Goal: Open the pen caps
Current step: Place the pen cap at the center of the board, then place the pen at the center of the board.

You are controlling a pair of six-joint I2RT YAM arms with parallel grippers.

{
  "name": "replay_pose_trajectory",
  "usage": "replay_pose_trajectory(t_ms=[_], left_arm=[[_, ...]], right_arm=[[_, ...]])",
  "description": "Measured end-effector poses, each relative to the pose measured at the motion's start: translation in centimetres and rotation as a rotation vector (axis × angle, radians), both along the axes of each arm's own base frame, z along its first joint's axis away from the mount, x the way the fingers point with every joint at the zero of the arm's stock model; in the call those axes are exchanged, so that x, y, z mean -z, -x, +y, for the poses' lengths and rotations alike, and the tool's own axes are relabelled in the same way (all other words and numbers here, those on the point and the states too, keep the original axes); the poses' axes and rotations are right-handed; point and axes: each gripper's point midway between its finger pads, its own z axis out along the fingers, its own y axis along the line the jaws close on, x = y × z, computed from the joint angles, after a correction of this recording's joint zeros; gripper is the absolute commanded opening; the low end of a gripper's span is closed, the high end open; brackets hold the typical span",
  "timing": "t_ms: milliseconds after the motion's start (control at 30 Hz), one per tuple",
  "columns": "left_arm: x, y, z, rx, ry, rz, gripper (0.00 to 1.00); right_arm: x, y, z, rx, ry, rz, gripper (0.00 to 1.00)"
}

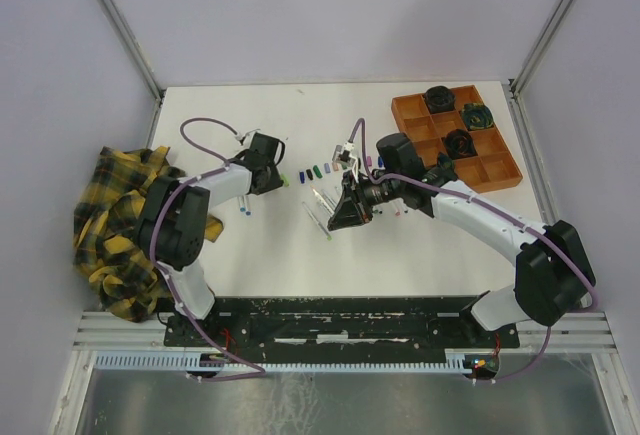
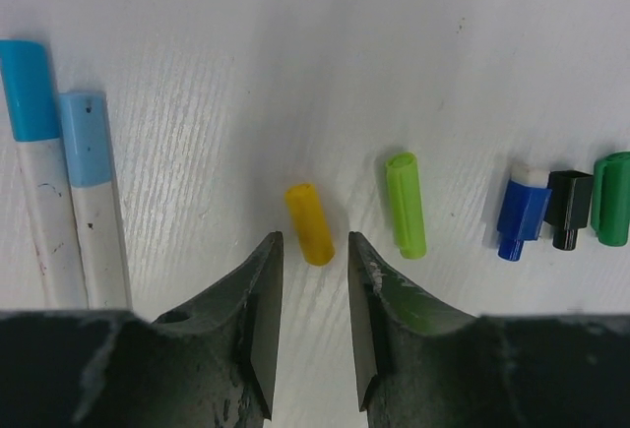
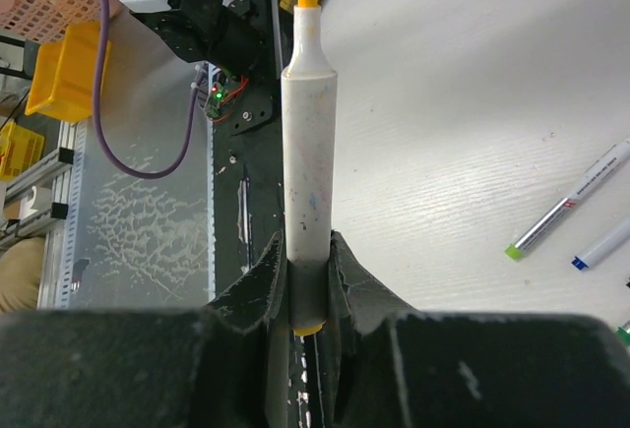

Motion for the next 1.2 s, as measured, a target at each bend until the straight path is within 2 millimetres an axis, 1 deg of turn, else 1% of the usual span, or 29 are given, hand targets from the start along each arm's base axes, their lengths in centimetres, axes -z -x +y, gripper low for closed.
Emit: replay_pose_trajectory(t_ms=[100, 200, 233, 333, 400, 433, 500, 600, 667, 767, 900, 967, 1067, 1133, 1200], left_arm=[[-0.8, 0.4, 0.1, 0.001, 0.006, -0.012, 0.41], [-2.9, 1.5, 0.5, 0.003, 0.027, -0.062, 0.44], [-3.9, 1.9, 0.6, 0.005, 0.039, -0.093, 0.46], [-7.1, 3.7, 1.1, 0.019, 0.086, -0.213, 0.51], [-8.8, 5.1, 1.5, 0.037, 0.115, -0.293, 0.54], [-9.5, 5.8, 1.7, 0.041, 0.126, -0.330, 0.55], [-10.0, 7.2, 2.2, 0.042, 0.143, -0.385, 0.56], [-9.8, 9.2, 3.1, 0.040, 0.153, -0.420, 0.58], [-9.5, 10.1, 3.6, 0.032, 0.151, -0.436, 0.59], [-9.5, 10.8, 4.3, 0.015, 0.141, -0.453, 0.61], [-9.5, 11.0, 5.2, -0.017, 0.112, -0.463, 0.65], [-9.2, 11.1, 5.7, -0.029, 0.087, -0.457, 0.67], [-8.5, 11.0, 6.2, -0.041, 0.054, -0.438, 0.68], [-7.8, 10.9, 6.2, -0.040, 0.039, -0.417, 0.68], [-6.9, 10.8, 6.3, -0.039, 0.026, -0.388, 0.69]], right_arm=[[0.4, -0.3, -0.1, 0.012, 0.019, -0.008, 0.03], [1.2, -0.9, 0.2, 0.033, 0.060, -0.025, 0.04], [1.5, -1.1, 0.4, 0.041, 0.076, -0.030, 0.05], [3.3, -1.4, 1.0, 0.068, 0.144, -0.042, 0.06], [4.6, -1.7, 1.3, 0.104, 0.201, -0.048, 0.08], [5.4, -1.4, 1.6, 0.103, 0.225, -0.040, 0.09], [6.9, -1.6, 2.2, 0.144, 0.289, -0.034, 0.12], [8.7, -2.3, 3.1, 0.224, 0.377, -0.031, 0.16], [9.8, -2.9, 4.0, 0.291, 0.438, -0.040, 0.18], [11.1, -3.7, 5.6, 0.378, 0.516, -0.066, 0.19], [12.7, -4.6, 7.2, 0.459, 0.592, -0.118, 0.21], [13.7, -4.6, 7.3, 0.481, 0.634, -0.135, 0.23], [15.5, -4.9, 6.6, 0.510, 0.708, -0.153, 0.28], [16.3, -5.1, 5.9, 0.526, 0.746, -0.160, 0.30], [16.6, -5.2, 5.4, 0.533, 0.768, -0.164, 0.34]])
